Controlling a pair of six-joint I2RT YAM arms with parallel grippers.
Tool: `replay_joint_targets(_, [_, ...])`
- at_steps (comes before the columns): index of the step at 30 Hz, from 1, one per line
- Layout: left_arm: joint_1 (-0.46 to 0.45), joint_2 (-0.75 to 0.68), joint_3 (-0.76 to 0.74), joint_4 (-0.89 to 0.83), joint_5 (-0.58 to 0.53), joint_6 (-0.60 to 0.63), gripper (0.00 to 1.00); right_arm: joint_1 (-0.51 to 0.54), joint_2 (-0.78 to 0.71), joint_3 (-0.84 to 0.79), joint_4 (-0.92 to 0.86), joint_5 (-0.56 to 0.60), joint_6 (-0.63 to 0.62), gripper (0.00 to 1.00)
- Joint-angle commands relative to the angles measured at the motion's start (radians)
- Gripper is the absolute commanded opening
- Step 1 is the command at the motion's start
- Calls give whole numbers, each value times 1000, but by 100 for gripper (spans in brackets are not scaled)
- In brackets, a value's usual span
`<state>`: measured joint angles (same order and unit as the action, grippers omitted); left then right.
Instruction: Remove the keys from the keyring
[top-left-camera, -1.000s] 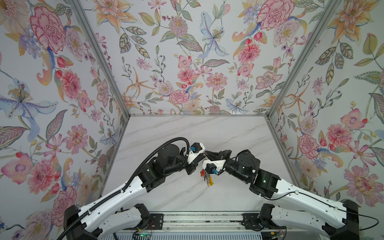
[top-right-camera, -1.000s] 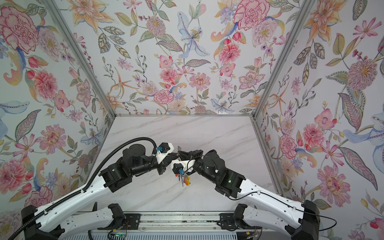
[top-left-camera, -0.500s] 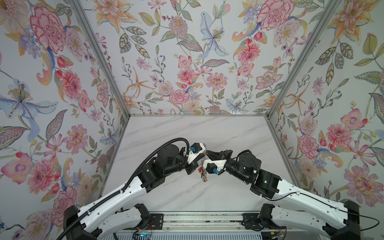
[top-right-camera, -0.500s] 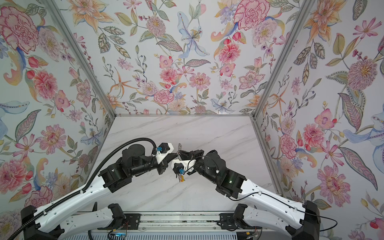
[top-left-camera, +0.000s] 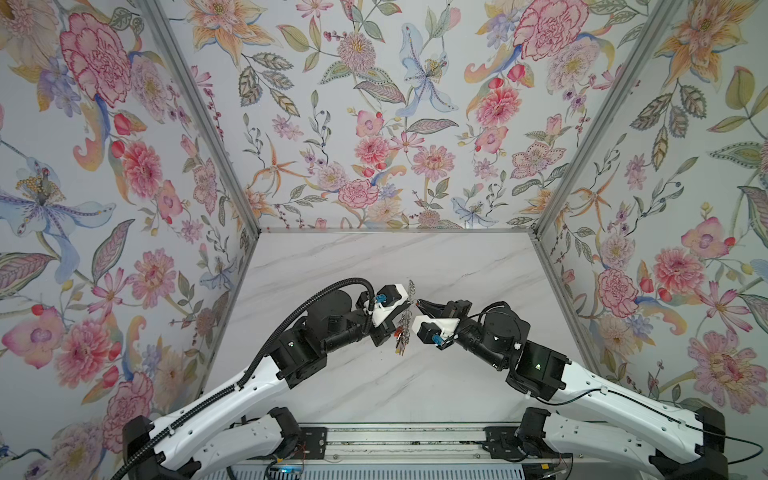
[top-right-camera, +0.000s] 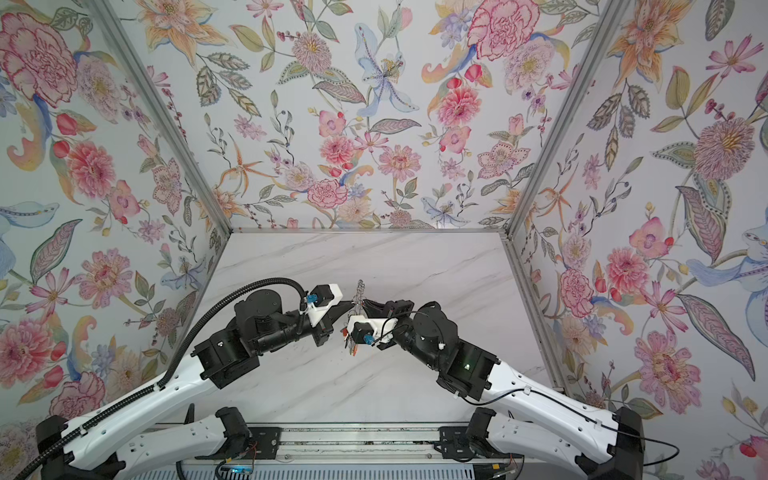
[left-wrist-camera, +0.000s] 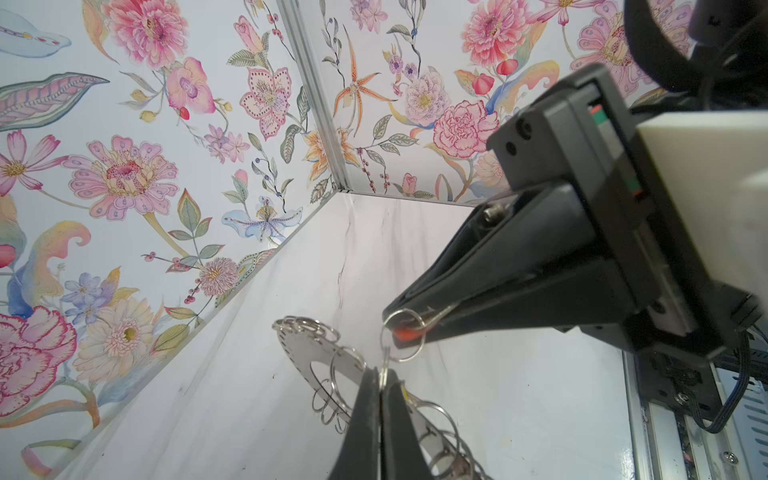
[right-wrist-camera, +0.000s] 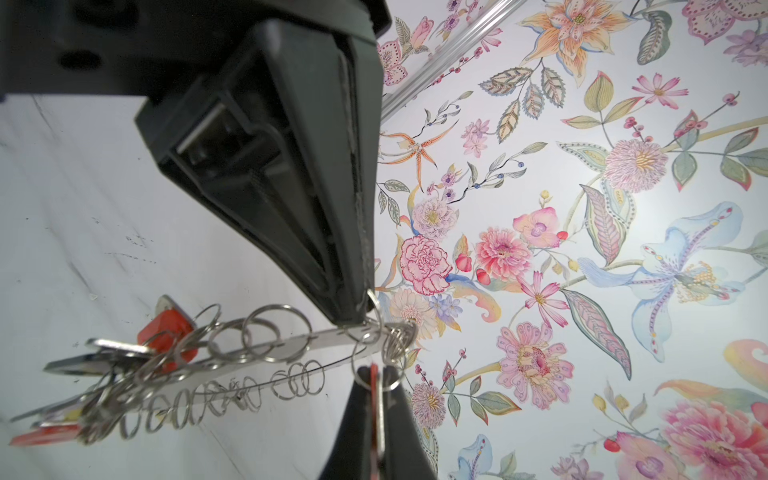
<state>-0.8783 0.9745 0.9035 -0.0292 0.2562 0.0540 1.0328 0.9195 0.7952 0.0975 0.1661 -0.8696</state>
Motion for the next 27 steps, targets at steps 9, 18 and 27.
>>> replay_joint_targets(9, [4,-42,-14,132,-28,12,0,-33,-10,-16,-38,-11,107,0])
replay_joint_targets(18, [5,-43,-25,190,-28,13,0,-54,19,-4,-73,-52,154,0])
replay_joint_targets(27, [6,-37,-28,222,-12,20,0,-61,39,10,-84,-91,179,0])
